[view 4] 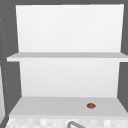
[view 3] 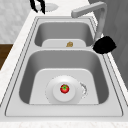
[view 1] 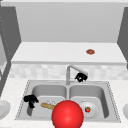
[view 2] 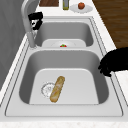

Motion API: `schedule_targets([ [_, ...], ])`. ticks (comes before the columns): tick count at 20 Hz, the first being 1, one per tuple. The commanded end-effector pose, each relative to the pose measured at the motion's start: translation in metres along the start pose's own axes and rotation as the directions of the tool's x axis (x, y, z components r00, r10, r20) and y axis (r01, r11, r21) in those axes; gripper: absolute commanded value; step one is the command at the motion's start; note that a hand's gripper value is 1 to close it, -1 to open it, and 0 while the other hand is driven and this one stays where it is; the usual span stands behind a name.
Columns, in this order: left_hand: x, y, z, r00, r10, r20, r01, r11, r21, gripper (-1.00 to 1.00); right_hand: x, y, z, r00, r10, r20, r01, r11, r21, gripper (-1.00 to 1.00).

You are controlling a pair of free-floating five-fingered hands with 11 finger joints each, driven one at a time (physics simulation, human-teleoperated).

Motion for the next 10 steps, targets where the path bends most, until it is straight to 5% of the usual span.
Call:
schedule_targets([
  [1, 0.0, 0.0, 0.0, 1.0, 0.0, 0.0, 0.0, 1.0, 0.0, 0.0, -0.009, 0.01, 0.015, 1.0, -0.019, -0.013, 0.018, 0.997, -0.076, 1.0],
  [4, 0.0, 0.0, 0.0, 1.0, 0.0, 0.0, 0.0, 1.0, 0.0, 0.0, 0.0, 0.009, 0.023, 1.0, 0.029, -0.009, -0.03, 0.994, -0.104, 1.0],
  [5, 0.0, 0.0, 0.0, 1.0, 0.0, 0.0, 0.0, 1.0, 0.0, 0.0, 0.003, 0.0, 0.014, 0.999, -0.01, -0.038, 0.007, 0.997, -0.077, 1.0],
  [10, 0.0, 0.0, 0.0, 1.0, 0.0, 0.0, 0.0, 1.0, 0.0, 0.0, 0.027, -0.012, -0.002, 0.994, 0.1, -0.036, -0.102, 0.994, -0.047, 1.0],
])
